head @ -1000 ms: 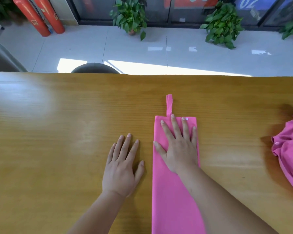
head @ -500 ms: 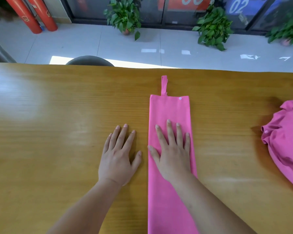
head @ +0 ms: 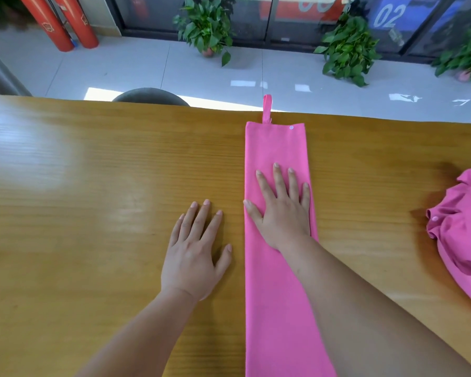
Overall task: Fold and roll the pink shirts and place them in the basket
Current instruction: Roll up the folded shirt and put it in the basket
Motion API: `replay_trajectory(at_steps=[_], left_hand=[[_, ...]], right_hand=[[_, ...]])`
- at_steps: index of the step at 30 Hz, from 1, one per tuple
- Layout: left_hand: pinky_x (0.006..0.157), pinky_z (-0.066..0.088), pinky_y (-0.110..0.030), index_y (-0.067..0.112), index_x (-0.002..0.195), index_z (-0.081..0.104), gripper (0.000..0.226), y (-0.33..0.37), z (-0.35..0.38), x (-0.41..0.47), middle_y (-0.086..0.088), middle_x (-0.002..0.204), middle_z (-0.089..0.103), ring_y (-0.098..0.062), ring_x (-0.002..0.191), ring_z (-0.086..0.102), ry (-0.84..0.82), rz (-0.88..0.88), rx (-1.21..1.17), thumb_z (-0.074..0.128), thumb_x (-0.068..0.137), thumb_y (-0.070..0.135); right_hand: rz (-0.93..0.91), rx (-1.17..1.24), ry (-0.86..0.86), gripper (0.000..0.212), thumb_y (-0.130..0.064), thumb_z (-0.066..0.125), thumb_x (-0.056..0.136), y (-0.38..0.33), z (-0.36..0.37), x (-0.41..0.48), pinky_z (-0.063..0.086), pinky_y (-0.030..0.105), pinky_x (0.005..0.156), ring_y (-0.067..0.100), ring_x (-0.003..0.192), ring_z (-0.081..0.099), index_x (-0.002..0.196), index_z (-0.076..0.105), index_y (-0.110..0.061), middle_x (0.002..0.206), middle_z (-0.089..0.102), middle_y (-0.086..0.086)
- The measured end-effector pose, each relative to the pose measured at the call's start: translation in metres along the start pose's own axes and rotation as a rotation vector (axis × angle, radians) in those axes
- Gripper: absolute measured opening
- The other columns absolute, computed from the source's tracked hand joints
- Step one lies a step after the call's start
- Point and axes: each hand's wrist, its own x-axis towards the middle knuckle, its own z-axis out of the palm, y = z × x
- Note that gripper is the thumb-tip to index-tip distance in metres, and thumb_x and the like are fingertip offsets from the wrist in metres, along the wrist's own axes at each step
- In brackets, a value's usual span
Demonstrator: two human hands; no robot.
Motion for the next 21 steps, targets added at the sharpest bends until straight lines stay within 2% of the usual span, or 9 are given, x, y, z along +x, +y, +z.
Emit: replay_trajectory(at_steps=[4,7,12,16,21], left_hand=[[0.132,0.014,-0.047,0.028,0.166,0.032,0.071,0.0,0.0,0.0,0.003,0.177,0.011,-0.018,0.164,-0.003,0.012,0.005,-0.017,0.045,0.105,0.061],[0.132,0.015,-0.048,0.027,0.166,0.031,0.072,0.0,0.0,0.0,0.003,0.178,0.01,-0.018,0.164,-0.003,0.01,0.005,-0.015,0.045,0.105,0.061],[0.132,0.015,-0.048,0.027,0.166,0.032,0.072,0.0,0.0,0.001,0.002,0.178,0.01,-0.018,0.164,-0.003,0.014,0.005,-0.019,0.046,0.104,0.061],[0.132,0.016,-0.048,0.027,0.166,0.032,0.072,0.001,0.0,0.0,0.003,0.177,0.011,-0.018,0.164,-0.002,0.023,0.003,-0.023,0.047,0.104,0.06],[0.132,0.015,-0.047,0.028,0.166,0.032,0.071,0.001,-0.001,-0.001,0.004,0.177,0.011,-0.017,0.164,-0.002,0.026,0.001,-0.013,0.047,0.104,0.06]], right_hand=[[-0.012,0.016,-0.01,0.079,-0.08,0.007,0.101,0.0,-0.001,-0.001,0.004,0.063,0.129,0.031,0.161,-0.019,0.167,-0.009,-0.04,0.176,-0.019,0.001],[0.01,0.044,0.009,0.078,-0.077,0.012,0.104,-0.003,0.004,-0.047,0.007,0.062,0.129,0.032,0.162,-0.016,0.169,-0.005,-0.037,0.177,-0.015,0.003],[0.01,0.011,-0.037,0.082,-0.077,0.017,0.103,-0.005,0.011,-0.108,0.008,0.061,0.129,0.031,0.161,-0.019,0.167,-0.012,-0.036,0.176,-0.02,0.002],[0.025,0.002,-0.009,0.082,-0.079,0.015,0.101,-0.005,0.009,-0.075,0.008,0.062,0.129,0.031,0.162,-0.016,0.168,-0.006,-0.037,0.177,-0.015,0.002],[0.008,0.001,-0.008,0.082,-0.081,0.009,0.099,0.0,0.004,-0.024,0.004,0.062,0.129,0.031,0.162,-0.019,0.168,-0.007,-0.038,0.176,-0.019,0.0]])
